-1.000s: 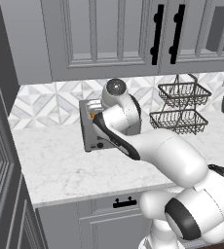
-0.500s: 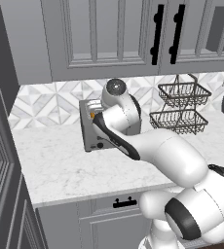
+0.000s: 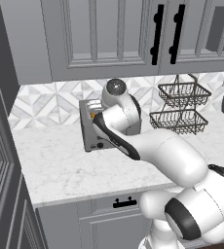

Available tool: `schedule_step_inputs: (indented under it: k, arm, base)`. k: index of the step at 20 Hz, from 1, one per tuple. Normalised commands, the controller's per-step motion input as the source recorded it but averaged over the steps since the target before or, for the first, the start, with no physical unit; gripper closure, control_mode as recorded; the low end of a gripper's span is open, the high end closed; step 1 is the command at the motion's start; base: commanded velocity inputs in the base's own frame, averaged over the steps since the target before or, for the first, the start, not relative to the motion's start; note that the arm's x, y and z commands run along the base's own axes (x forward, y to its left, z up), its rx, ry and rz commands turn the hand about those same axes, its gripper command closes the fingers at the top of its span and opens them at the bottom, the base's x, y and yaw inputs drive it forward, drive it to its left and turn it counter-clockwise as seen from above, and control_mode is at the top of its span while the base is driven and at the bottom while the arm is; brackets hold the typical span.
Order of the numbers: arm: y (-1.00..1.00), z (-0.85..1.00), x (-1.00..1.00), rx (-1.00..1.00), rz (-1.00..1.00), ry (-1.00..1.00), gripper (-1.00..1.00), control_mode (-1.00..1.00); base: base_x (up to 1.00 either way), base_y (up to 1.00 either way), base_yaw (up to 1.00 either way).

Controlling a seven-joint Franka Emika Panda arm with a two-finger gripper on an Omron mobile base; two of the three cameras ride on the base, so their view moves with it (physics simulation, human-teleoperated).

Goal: Start the toaster. Once the lever pops up, take the bread to the plate on the dining counter.

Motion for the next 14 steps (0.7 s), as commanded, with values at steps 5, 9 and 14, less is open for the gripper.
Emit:
schedule_step_inputs:
  k: [5, 9, 14]
  arm:
    - [0.0, 0.0, 0.0, 0.0, 0.0, 0.0, -1.0, -1.0]
    - [0.0, 0.0, 0.0, 0.0, 0.0, 0.0, -1.0, -1.0]
    - [0.0, 0.0, 0.0, 0.0, 0.0, 0.0, -1.0, -1.0]
  base:
    - [0.0, 0.0, 0.0]
    - [0.0, 0.0, 0.0]
    - [0.0, 0.0, 0.0]
